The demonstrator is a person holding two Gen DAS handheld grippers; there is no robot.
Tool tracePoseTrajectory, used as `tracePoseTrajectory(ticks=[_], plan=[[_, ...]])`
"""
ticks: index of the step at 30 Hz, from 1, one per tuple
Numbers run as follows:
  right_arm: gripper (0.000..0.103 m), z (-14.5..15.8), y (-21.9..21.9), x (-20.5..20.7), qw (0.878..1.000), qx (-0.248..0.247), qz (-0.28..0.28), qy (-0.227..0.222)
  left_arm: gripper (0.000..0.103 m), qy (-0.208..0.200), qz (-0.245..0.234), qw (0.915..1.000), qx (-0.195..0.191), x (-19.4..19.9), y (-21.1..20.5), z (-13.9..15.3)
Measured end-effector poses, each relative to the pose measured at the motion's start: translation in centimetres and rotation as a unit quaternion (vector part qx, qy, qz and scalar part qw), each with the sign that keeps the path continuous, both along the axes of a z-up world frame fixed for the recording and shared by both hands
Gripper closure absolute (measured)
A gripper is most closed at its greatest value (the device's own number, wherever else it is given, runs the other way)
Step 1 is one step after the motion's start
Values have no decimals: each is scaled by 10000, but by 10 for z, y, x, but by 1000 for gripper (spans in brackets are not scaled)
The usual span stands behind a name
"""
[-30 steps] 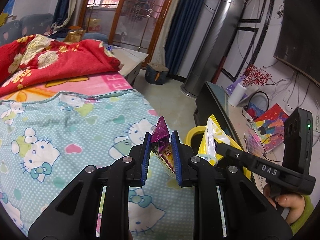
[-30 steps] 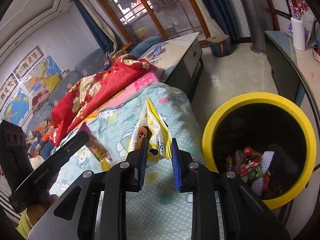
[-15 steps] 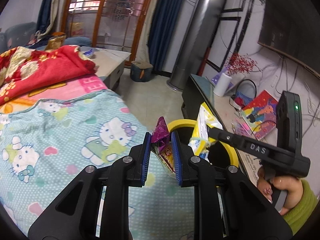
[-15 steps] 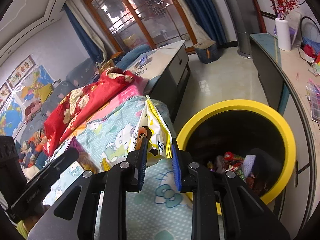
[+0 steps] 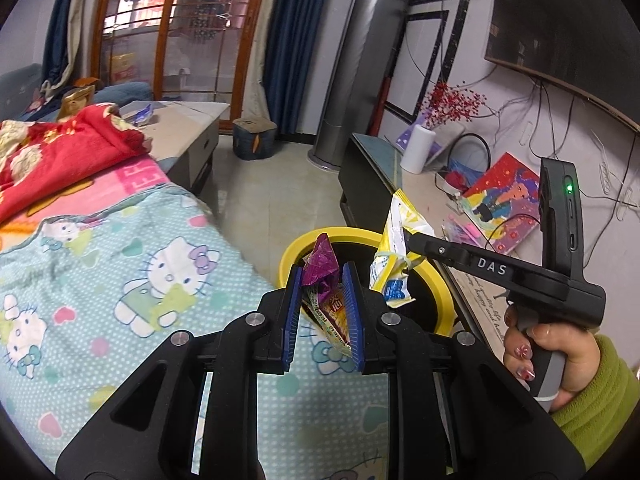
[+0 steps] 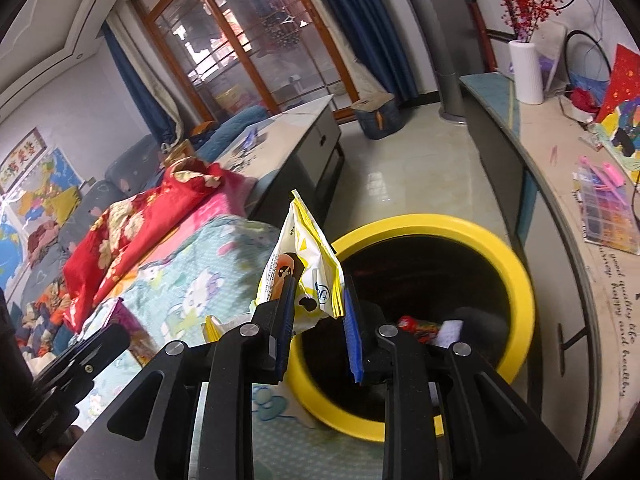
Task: Collect trash
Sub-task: 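Carry the yellow-white wrapper and candy stick over the yellow bin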
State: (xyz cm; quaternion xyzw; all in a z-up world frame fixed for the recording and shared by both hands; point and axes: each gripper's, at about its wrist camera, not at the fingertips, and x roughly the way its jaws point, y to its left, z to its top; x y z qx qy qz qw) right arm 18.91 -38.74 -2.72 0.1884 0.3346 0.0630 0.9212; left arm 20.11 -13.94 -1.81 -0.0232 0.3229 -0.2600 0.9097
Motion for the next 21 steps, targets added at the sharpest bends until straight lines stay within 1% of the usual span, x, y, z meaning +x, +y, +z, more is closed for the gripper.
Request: tracePoseTrajectory(ticks=[7, 21], plan=[[81, -3, -14, -1, 9989, -370, -287, -60, 88, -28, -208, 9997, 123, -2, -22, -3], [81, -20, -48, -1, 9966, -457, -679, 71, 88, -14, -547, 9977, 402, -4, -59, -18]])
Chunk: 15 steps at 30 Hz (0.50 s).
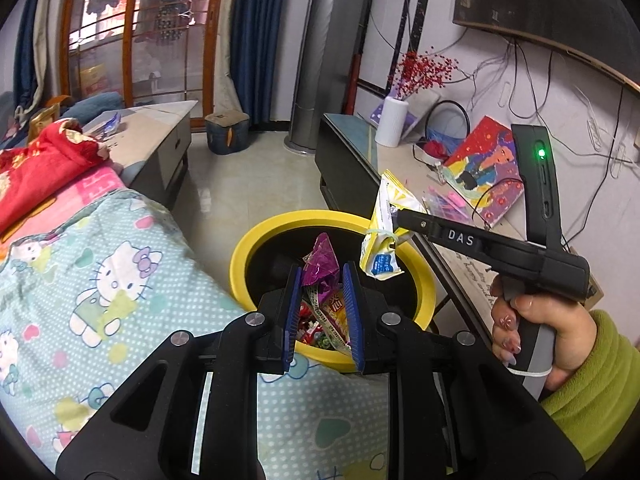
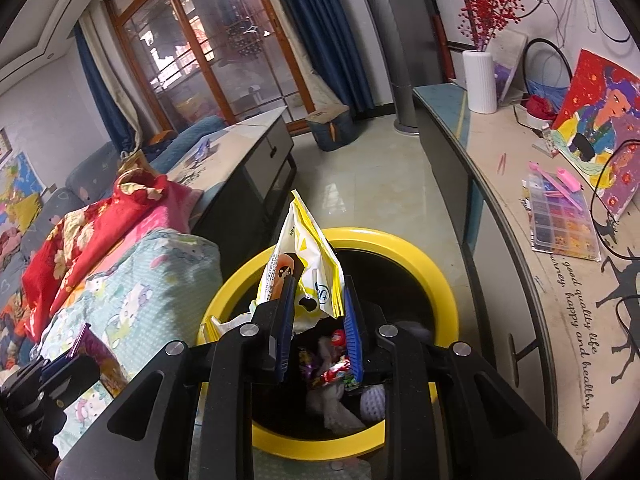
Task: Collect trash
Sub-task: 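Carry the yellow-white wrapper and candy stick over the yellow bin, then open both tools to drop the wrapper and candy stick into the bin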
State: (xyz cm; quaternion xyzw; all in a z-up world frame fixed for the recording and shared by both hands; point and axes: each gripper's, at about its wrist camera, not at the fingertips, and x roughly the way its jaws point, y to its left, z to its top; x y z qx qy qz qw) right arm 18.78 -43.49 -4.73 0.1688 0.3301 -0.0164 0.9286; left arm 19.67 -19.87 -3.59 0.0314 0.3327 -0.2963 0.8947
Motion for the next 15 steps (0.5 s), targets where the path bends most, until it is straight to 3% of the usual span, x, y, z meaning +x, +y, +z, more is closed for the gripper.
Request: tracePoseTrajectory(ticks=[12, 15], plan=[[80, -18, -22, 2, 9995, 134, -194, 187, 87, 59, -198, 9996, 170, 6, -25, -19], [75, -22, -25, 3, 9994, 204, -146, 250, 87, 103, -221, 9996, 173, 10, -29, -23]])
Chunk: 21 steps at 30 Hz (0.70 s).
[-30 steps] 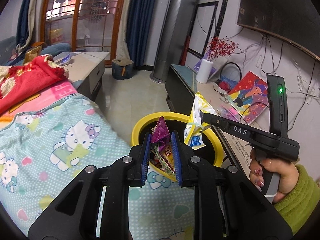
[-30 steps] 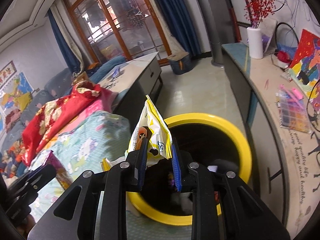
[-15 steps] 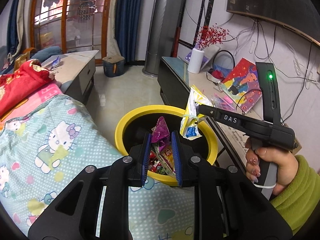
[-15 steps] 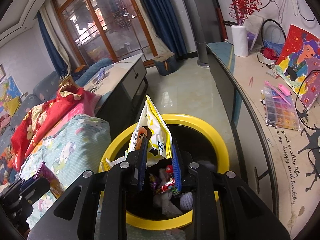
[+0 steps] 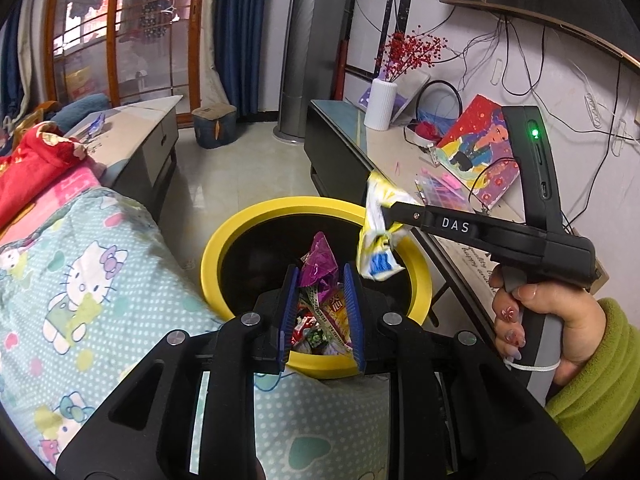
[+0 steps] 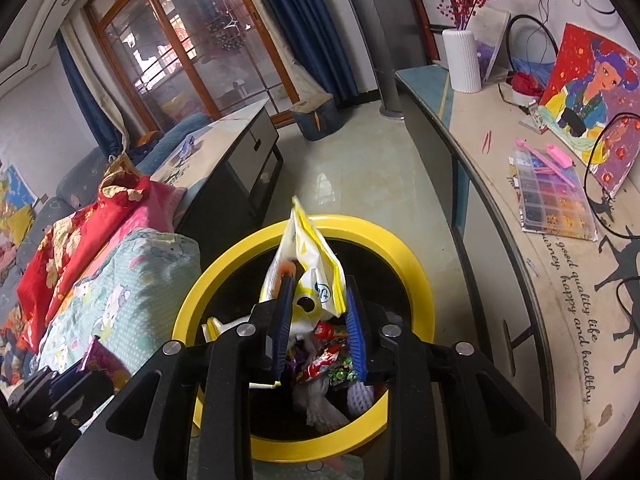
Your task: Collect trash
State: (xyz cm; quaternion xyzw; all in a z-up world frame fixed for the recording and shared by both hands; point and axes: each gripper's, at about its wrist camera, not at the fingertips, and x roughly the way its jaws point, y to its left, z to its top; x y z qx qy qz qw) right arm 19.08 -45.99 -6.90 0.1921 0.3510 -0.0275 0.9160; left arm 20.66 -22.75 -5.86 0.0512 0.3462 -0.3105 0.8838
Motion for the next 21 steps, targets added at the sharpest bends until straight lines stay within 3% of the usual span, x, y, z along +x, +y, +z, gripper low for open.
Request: tracePoseTrajectory(ticks=[4, 9, 15, 21], plan=[[73, -2, -3, 1, 10000, 53, 36, 10, 74, 41, 52, 10000, 38, 5, -2, -5], [66, -1, -5, -1, 10000, 63, -2, -8, 49, 137, 181, 9997, -79, 11, 4, -7], [51, 3, -7, -19, 10000, 47, 9, -70, 19, 130, 396, 9990, -178, 10, 18, 0], [37, 14, 10, -47, 9993, -149, 207, -269, 11, -130, 753, 9969, -174, -2, 41, 12]])
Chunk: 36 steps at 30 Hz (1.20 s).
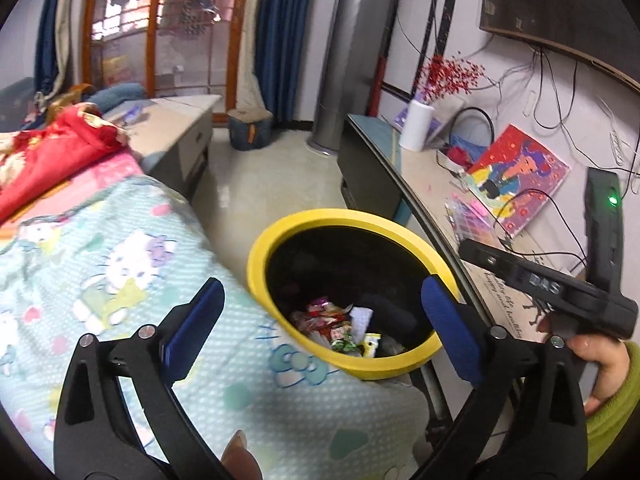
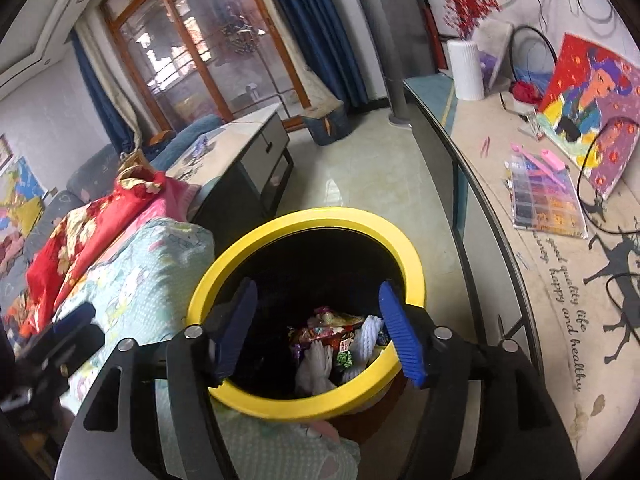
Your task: Collect trash
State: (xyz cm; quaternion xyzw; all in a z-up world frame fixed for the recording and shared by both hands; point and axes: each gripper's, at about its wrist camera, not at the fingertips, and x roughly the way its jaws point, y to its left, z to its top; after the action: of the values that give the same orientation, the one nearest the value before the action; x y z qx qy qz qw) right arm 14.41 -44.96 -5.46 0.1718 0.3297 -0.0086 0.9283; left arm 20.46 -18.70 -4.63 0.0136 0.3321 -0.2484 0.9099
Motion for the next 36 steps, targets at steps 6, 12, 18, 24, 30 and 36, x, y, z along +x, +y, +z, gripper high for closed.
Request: tracePoseTrajectory(ticks=[6, 12, 18, 24, 30, 36], plan=[[19, 15, 31, -26, 9987, -291, 226, -361, 11, -237, 283, 9993, 74, -19, 29, 8], [12, 29, 68, -45, 9936, -712, 493, -723, 11, -439, 681, 9967, 103, -40, 62, 14], [7, 45, 102, -68, 9859, -937, 492, -1300, 11, -622, 993, 9931, 36, -70, 93, 16], [7, 52, 132, -94, 9700, -1341, 484, -1970, 11, -909, 1303, 9872, -107, -98, 119, 19], [7, 53, 138, -111, 9638, -1232, 400, -2331, 11, -1023, 1470, 9837, -152, -108, 131, 26], [7, 48, 147, -115, 9645, -1279, 478, -2262, 11, -1064, 1500, 9828, -189, -113, 134, 28]])
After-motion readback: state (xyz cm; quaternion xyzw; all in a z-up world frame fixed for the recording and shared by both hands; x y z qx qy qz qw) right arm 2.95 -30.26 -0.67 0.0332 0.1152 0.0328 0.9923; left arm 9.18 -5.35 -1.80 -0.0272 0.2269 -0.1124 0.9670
